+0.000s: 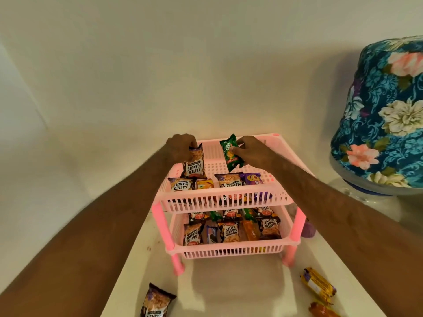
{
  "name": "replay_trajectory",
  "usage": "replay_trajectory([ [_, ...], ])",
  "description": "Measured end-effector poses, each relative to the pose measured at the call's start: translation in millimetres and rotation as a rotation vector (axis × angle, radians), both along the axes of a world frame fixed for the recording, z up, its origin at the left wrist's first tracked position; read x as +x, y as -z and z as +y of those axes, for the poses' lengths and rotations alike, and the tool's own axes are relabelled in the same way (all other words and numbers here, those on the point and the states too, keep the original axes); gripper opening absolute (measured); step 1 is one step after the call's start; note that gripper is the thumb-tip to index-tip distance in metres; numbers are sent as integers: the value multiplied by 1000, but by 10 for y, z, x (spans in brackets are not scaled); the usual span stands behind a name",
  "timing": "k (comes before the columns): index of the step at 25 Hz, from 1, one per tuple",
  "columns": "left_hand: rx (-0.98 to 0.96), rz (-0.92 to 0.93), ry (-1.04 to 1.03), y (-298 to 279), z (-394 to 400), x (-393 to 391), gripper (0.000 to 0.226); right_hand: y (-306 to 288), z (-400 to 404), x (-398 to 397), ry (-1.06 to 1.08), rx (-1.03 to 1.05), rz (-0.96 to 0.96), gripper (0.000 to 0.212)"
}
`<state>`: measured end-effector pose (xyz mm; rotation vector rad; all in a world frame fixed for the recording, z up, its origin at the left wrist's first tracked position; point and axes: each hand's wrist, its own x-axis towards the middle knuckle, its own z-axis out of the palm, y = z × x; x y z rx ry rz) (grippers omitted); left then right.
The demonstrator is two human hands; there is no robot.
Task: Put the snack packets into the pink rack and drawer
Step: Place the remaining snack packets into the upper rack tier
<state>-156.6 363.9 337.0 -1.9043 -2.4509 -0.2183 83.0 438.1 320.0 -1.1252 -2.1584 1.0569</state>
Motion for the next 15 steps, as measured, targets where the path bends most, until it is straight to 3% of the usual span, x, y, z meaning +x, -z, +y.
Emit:
replay_trajectory([
  [6,-39,198,1,318,142,-62,60,97,152,-351,1,-47,-88,44],
  [10,-281,7,2,515,120,-135,46,113,218,-588,4,-43,-164,47],
  [15,-171,-86,-39,458,17,-141,47,197,234,-835,2,-25,-283,66],
])
